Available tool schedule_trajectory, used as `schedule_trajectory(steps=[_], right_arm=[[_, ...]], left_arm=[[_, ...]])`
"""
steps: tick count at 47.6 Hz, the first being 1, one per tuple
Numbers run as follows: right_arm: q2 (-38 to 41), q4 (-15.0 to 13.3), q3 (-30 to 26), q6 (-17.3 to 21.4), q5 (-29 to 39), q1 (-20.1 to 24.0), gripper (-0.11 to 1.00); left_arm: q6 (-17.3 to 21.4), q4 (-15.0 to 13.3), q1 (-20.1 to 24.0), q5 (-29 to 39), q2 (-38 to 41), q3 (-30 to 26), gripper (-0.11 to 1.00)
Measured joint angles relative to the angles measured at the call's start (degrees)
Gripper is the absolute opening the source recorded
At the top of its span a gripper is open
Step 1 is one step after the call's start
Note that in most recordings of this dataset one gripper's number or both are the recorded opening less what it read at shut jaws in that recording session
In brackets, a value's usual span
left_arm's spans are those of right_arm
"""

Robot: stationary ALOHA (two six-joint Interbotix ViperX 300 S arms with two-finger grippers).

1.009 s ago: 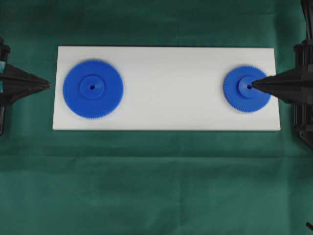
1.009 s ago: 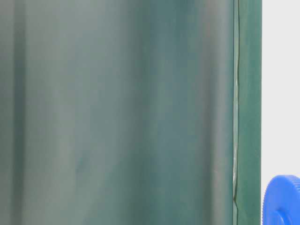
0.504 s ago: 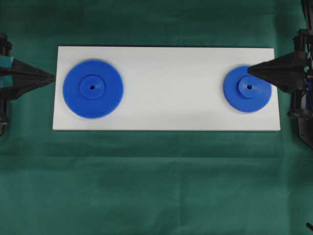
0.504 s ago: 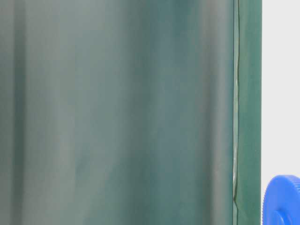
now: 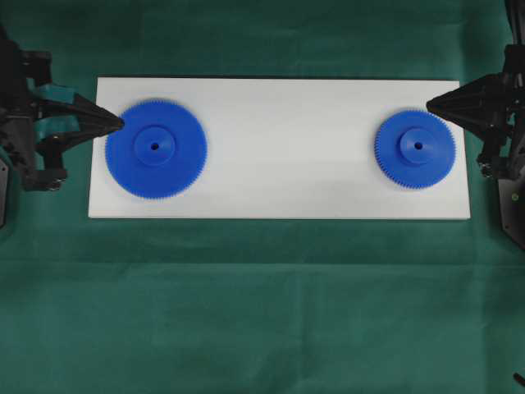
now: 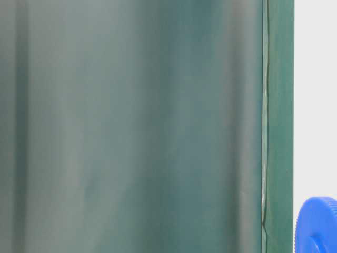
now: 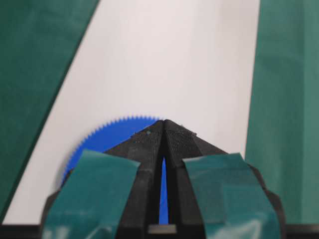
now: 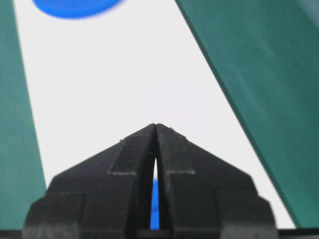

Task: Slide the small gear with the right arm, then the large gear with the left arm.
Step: 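Move the right gripper down onto the small blue gear's hub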

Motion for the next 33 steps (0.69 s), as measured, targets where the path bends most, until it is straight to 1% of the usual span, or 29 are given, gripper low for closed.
schedule_trajectory(steps=[7, 17, 27, 33], right_arm=[[0.5, -0.7, 0.1, 1.4, 1.5, -0.4, 0.5], [2.6, -0.8, 1.1, 2.5, 4.1, -0.4, 0.5], [6.7, -1.1, 2.5, 6.3, 6.7, -0.4, 0.5], [9.6, -1.6, 3.5, 8.3, 6.7, -0.4, 0.5]], left_arm=[[-0.1, 0.0, 0.1, 0.4, 1.8, -0.9, -0.01], [-0.2, 0.0, 0.3, 0.4, 1.8, -1.0, -0.01], [-0.2, 0.0, 0.4, 0.4, 1.8, -1.0, -0.01], [-0.2, 0.0, 0.3, 0.4, 2.0, -1.0, -0.01]])
